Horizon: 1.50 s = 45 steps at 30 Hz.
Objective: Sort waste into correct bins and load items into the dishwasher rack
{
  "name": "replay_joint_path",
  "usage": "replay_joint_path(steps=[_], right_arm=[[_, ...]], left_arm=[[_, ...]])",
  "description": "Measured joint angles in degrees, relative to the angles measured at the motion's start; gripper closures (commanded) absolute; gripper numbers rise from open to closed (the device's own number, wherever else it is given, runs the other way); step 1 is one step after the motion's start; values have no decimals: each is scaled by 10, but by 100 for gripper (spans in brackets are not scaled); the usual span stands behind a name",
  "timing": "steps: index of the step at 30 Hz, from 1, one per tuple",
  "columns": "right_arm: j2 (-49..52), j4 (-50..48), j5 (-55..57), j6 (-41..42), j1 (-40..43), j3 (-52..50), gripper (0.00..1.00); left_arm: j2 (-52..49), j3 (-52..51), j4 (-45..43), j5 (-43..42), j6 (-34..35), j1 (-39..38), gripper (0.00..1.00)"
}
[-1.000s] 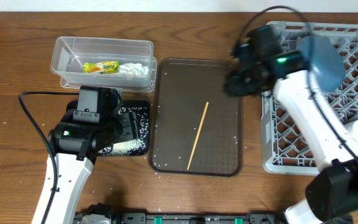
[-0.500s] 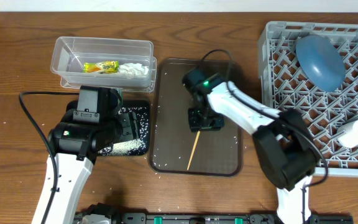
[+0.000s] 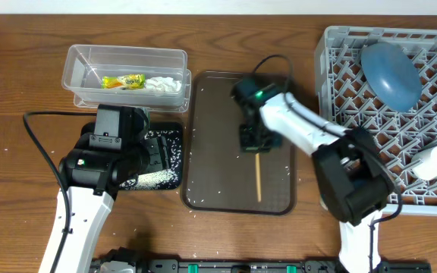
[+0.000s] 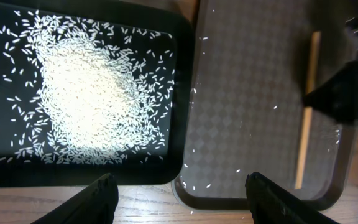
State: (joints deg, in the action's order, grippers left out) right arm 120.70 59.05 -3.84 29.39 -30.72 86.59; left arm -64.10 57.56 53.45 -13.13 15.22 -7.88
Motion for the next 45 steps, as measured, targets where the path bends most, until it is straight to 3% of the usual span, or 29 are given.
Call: replay_joint_path(steps=[5, 13, 19, 25, 33, 40, 45], right_arm=[[-41, 18, -10, -86, 78, 38, 99], [-210, 38, 12, -205, 208, 72, 99], [-207, 63, 26, -257, 281, 68, 99], [-177, 47, 26, -293, 304, 29, 98], [-155, 26, 25, -310, 304, 20, 76], [-196, 13, 19, -287, 313, 21, 43], [-251, 7, -23, -283, 353, 26, 38]], left_arm=[[0, 0, 0, 0, 0, 0, 31], [0, 0, 0, 0, 0, 0, 31], [0, 0, 0, 0, 0, 0, 31], [0, 0, 0, 0, 0, 0, 31], [0, 0, 0, 0, 0, 0, 31], [0, 0, -19, 0, -5, 0, 31], [-8, 6, -39, 0, -22, 0, 31]])
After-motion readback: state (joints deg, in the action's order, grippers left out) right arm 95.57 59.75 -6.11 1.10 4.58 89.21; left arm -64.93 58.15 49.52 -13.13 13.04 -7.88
